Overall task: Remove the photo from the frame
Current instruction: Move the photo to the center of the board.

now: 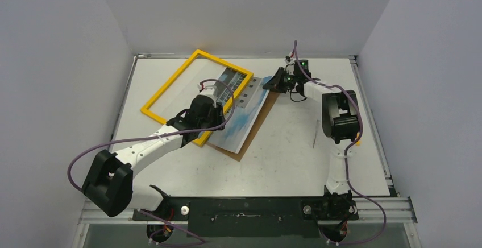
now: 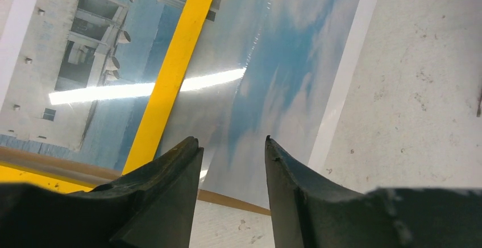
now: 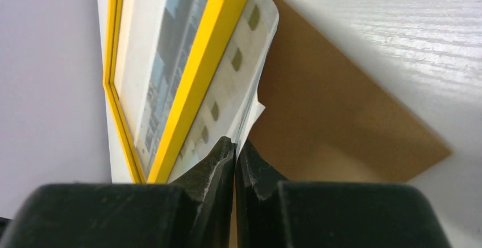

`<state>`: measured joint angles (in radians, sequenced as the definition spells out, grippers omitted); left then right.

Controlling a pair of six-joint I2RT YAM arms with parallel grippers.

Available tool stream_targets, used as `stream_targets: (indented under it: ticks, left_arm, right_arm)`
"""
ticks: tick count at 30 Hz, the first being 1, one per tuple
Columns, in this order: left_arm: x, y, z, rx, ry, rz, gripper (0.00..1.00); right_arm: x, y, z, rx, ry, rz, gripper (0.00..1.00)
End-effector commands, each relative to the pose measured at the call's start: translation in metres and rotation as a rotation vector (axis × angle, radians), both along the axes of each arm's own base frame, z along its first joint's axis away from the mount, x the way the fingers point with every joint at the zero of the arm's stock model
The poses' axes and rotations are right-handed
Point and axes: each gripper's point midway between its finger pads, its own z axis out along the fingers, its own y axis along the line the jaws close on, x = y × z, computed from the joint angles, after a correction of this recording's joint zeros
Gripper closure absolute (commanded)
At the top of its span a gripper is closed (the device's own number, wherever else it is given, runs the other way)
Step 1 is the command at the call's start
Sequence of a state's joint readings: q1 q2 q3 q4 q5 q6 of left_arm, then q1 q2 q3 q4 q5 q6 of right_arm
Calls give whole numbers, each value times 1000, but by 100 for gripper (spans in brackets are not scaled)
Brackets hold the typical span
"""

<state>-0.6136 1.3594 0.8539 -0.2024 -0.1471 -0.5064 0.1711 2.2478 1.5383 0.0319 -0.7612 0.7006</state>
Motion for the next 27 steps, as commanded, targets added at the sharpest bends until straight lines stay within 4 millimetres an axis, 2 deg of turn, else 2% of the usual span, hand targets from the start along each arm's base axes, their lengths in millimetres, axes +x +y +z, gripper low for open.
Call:
stream_targets:
  ticks: [1,4,7,9,11,14,17,19,23,27]
  left_arm:
    - [6,-17,29,-69,-91,-92,54]
    - [2,-26,34,-94,-109,-142,47]
    - [0,-32,35,-111,-117,-171,45]
    - [-7,-47,37,-149,-113,-250,41]
    - [-16,-63,40,-155,-122,-320,32]
    - [-29,-84,42,-48,-154,-375,14]
    - [-36,-101,44,17,-166,-397,9]
    - [-36,-106,42,43,-170,-382,8]
    - [-23,-93,45,33,-173,-265,8]
    - [-25,-113,57,-58,-190,-356,10]
  right_arm:
    - [-2,-9,75,-30,-110,-53,95]
    - [-12,-15,76,-58,-83,-73,95]
    - [-23,-18,69,-73,-50,-80,95]
    - [-30,-20,65,-81,-31,-90,95]
    - [-35,-23,63,-86,-24,-117,95]
    - [-41,-33,65,-101,-20,-161,95]
    - [-49,-46,71,-132,-23,-199,95]
    - [-56,-61,82,-160,-45,-219,95]
    - [-71,-103,90,-303,-36,-277,95]
    - [-91,-134,98,-408,-2,-302,94]
